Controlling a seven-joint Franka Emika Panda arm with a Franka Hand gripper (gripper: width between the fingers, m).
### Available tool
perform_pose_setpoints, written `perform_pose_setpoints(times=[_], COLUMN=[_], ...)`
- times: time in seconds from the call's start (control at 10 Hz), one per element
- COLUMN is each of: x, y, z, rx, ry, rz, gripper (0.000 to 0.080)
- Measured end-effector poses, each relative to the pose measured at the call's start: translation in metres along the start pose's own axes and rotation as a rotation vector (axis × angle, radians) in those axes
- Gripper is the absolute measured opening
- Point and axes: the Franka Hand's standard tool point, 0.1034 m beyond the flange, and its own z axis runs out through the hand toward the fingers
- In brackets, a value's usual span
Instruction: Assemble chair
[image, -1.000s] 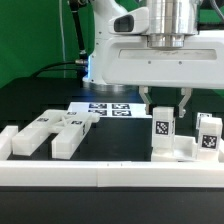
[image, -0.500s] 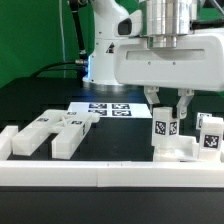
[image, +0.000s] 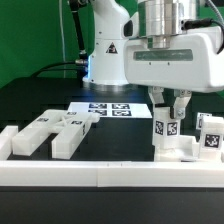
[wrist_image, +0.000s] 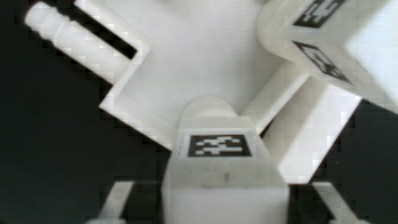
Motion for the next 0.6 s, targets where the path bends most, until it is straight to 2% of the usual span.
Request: perform_pose_setpoints(times=[0.1, 0.2, 0.3, 0.4, 0.5, 0.6], x=[-0.0015, -0.0018, -0.0019, -0.0027, -0.0034, -0.0039], y=[-0.0004, -0.0002, 0.0001, 0.0008, 0.0008, 0.0006], z=[0.0001, 0.0003, 0.0006, 0.0014, 0.0018, 0.0018], rx=[0.001, 0.000, -0.001, -0.004, -0.004, -0.005], ry=[-0.002, -0.003, -0.003, -0.005, -0.005, -0.005], rz=[0.033, 0.011, -0.028, -0.054, -0.095, -0.189], gripper=[0.0291, 0.0392, 0.0392, 0.0529, 0.0612, 0.0612])
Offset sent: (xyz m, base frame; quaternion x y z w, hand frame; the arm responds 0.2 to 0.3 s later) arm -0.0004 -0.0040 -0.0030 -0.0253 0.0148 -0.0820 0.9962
